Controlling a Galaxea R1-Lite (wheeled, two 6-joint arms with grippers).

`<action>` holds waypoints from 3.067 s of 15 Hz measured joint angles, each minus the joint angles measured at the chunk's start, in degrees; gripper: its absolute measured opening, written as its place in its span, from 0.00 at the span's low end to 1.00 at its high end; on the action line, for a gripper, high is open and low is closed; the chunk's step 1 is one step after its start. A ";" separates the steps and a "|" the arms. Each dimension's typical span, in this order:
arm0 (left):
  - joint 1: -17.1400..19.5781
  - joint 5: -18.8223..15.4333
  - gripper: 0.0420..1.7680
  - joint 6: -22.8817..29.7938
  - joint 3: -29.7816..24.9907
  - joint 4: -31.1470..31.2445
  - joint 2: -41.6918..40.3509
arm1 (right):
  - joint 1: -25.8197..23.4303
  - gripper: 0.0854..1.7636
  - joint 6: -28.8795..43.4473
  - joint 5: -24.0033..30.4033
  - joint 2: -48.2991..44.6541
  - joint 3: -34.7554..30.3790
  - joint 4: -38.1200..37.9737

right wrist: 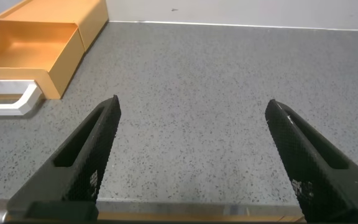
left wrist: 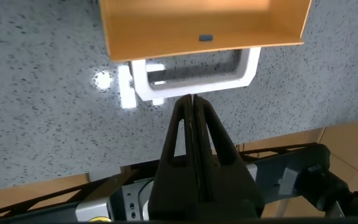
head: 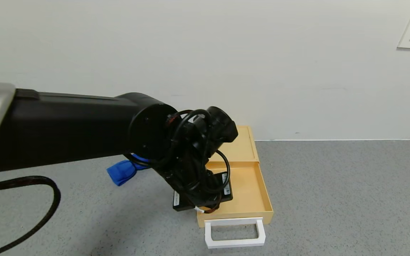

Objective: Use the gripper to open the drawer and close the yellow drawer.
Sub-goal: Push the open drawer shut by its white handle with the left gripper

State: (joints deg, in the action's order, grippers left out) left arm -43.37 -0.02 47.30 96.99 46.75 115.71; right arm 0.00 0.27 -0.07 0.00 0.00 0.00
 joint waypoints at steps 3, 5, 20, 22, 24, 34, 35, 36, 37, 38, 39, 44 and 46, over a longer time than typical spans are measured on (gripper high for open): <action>-1.88 0.12 0.04 2.23 1.24 0.02 3.39 | 0.00 0.97 0.00 -0.02 0.00 0.00 -0.02; -2.74 0.10 0.04 3.96 2.05 0.00 5.56 | 0.00 0.97 0.00 0.00 0.00 0.00 0.00; -4.44 3.19 0.04 8.31 4.17 -0.01 14.21 | 0.00 0.97 0.00 0.00 0.00 0.00 -0.02; -4.44 4.27 0.04 8.40 4.72 0.07 14.77 | 0.00 0.97 -0.02 -0.02 0.00 0.00 0.00; -4.45 5.32 0.04 8.42 5.24 0.07 15.13 | 0.00 0.97 0.00 -0.02 0.00 0.00 0.00; -4.23 8.42 0.04 7.96 9.83 1.76 16.81 | 0.00 0.97 0.00 -0.02 0.00 0.00 -0.02; -4.19 8.45 0.04 7.94 10.37 1.80 17.14 | 0.00 0.97 -0.02 -0.02 0.00 0.00 0.00; -4.11 8.46 0.04 7.91 11.01 1.90 17.47 | 0.00 0.97 -0.02 0.00 0.00 0.00 0.00; -4.01 8.81 0.04 7.85 11.78 2.04 17.80 | 0.00 0.97 0.00 0.00 0.00 0.00 0.00; -3.93 9.52 0.04 7.52 12.35 2.04 18.05 | 0.00 0.97 -0.02 -0.02 0.00 0.00 0.00; -3.73 10.17 0.04 6.97 12.82 2.06 18.27 | 0.00 0.97 0.00 -0.02 0.00 0.00 0.00; -3.01 11.18 0.04 5.38 14.67 1.62 18.91 | 0.00 0.97 0.00 -0.02 0.00 0.00 0.00; -2.74 11.79 0.04 5.01 15.34 1.73 19.30 | 0.00 0.97 0.00 -0.02 0.00 0.00 0.00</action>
State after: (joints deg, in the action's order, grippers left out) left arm -46.12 11.76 52.31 112.32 48.48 135.01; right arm 0.00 0.27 -0.10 0.00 0.00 0.00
